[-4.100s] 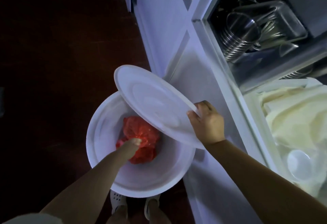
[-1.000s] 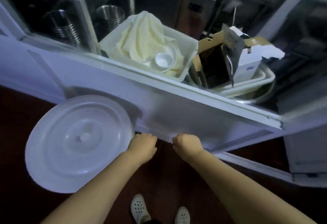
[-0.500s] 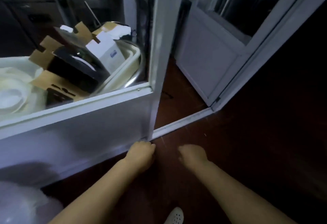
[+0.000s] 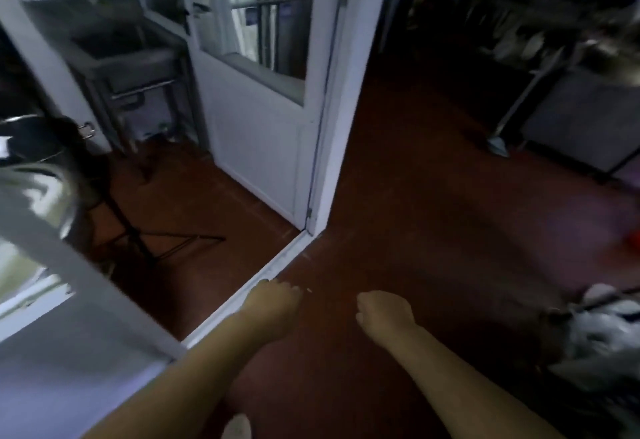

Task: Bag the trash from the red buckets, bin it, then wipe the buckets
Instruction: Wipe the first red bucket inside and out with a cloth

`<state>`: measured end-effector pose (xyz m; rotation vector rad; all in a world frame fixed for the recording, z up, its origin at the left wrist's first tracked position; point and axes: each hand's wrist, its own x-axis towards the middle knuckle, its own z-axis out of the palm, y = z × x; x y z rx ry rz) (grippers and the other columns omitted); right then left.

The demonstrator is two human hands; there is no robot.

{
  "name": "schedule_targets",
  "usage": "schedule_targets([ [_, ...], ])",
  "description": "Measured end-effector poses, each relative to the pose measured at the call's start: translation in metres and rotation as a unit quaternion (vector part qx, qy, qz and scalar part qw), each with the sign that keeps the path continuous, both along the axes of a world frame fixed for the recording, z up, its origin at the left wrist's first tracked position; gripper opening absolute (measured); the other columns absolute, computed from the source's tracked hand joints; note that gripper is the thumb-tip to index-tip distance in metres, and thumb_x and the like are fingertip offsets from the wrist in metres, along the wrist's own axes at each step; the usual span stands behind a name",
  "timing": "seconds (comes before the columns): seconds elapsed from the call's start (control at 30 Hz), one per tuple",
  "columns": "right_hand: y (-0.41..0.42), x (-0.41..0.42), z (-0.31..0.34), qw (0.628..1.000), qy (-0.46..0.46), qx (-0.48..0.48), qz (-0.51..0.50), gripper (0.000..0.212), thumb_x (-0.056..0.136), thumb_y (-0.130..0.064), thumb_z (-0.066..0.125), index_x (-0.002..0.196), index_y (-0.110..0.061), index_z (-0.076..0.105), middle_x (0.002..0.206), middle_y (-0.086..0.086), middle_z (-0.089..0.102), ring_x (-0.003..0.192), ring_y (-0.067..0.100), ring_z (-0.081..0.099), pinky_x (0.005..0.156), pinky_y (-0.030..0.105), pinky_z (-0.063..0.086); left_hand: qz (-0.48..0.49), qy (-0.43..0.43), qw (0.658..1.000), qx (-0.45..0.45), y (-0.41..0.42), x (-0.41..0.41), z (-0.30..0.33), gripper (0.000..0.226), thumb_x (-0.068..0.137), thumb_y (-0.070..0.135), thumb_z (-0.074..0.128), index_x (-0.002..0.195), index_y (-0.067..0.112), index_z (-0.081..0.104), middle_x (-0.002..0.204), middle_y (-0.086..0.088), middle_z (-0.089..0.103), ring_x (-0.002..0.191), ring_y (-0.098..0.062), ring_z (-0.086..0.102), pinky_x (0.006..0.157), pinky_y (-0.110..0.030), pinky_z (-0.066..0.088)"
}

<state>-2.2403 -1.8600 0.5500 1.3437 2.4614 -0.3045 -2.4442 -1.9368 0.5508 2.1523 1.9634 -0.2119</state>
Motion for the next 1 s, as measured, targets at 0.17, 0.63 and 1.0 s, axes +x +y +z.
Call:
schedule_targets([
  [0.17,0.073,0.044,0.007,0.996,0.003,0.018,-0.087,0.024,0.094,-0.025,0.041,0.107,-0.015,0.059,0.113,0.005,0.061,0.101,0.024,0.059,0.074,0.032,0.043,-0.070,-0.037,0.997,0.004,0.107,0.037,0.007,0.031,0.093,0.036,0.042,0.110,0.015,0.057,0.115,-0.007,0.061,0.106,-0.025,0.057,0.083,-0.034,0.041],
  [0.63,0.344,0.117,0.022,0.949,0.009,0.081,-0.306,0.024,0.095,-0.033,0.042,0.109,-0.024,0.059,0.112,-0.001,0.063,0.101,0.020,0.061,0.072,0.028,0.043,-0.244,-0.002,0.970,0.008,0.475,0.091,0.028,0.029,0.092,0.035,0.048,0.109,0.014,0.057,0.113,-0.007,0.062,0.104,-0.027,0.058,0.085,-0.036,0.044],
  [1.0,0.529,0.277,0.018,0.905,0.026,0.083,-0.417,0.021,0.091,-0.028,0.049,0.104,-0.024,0.064,0.107,0.001,0.067,0.098,0.026,0.064,0.075,0.031,0.049,-0.327,-0.024,0.944,0.032,0.721,0.269,0.027,0.029,0.093,0.036,0.048,0.113,0.018,0.059,0.112,0.000,0.063,0.106,-0.020,0.057,0.088,-0.034,0.043],
])
